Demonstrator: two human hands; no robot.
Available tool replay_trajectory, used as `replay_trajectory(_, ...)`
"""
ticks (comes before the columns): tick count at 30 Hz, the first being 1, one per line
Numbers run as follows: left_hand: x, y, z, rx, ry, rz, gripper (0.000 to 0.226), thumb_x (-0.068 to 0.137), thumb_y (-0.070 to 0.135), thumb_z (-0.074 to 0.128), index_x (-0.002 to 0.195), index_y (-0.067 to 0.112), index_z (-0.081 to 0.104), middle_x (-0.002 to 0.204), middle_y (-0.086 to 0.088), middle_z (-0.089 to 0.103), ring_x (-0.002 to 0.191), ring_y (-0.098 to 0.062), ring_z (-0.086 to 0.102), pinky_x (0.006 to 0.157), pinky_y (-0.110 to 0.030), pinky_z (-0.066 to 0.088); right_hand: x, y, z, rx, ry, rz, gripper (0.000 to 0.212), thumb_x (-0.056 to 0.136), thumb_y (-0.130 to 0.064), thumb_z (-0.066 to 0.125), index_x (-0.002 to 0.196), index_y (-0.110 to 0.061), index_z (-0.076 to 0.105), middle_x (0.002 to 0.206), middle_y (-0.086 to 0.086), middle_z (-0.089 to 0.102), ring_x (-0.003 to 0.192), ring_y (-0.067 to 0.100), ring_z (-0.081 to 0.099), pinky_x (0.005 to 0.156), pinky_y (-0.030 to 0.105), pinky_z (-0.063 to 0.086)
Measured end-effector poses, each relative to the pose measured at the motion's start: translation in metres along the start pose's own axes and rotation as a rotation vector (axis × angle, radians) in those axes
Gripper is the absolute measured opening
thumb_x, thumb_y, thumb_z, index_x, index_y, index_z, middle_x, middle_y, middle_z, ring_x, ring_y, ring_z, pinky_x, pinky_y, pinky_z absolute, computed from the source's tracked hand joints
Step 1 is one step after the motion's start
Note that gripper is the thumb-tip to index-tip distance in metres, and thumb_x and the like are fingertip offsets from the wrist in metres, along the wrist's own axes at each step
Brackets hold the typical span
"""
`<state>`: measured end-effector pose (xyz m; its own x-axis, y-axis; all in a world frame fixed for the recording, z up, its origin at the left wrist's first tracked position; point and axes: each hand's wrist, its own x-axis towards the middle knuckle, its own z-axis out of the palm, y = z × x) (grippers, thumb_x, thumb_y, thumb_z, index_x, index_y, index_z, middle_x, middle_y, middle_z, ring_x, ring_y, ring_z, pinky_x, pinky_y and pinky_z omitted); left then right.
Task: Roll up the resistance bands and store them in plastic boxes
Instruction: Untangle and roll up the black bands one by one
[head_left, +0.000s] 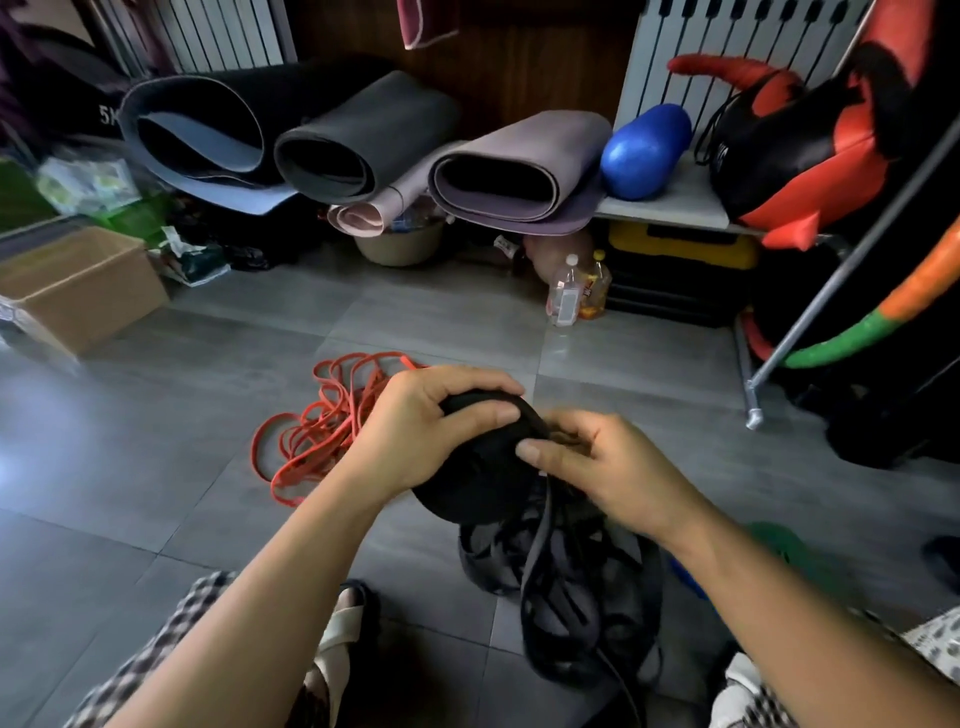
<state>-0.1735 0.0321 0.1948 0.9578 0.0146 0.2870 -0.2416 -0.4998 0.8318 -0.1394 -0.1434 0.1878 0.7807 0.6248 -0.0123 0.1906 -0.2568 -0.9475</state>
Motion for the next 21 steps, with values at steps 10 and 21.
replay_trajectory(10,0.013,0.011,0.036,-0.365,0.247,-0.251,0.015,0.081,0.012,0.067,0.083,0.026,0.07,0.076,0.02,0.07,0.077,0.005,0.064,0.07,-0.011,0.05,-0.005,0.022,-0.008,0.636,0.173,0.155,0.028,0.074,-0.028,0.061,0.087,-0.006,0.073,0.094,0.02,0.071,0.085,0.028,0.068,0.079,0.036,0.055)
replay_trajectory(21,0.034,0.006,0.066,-0.778,0.654,-0.51,0.013,0.086,0.015,0.062,0.094,0.009,0.07,0.085,-0.002,0.07,0.079,-0.013,0.066,0.074,-0.028,0.057,0.007,0.038,0.024,0.868,0.517,0.131,0.042,0.081,-0.033,0.053,0.105,-0.001,0.065,0.104,0.015,0.07,0.1,0.028,0.065,0.086,0.038,0.054)
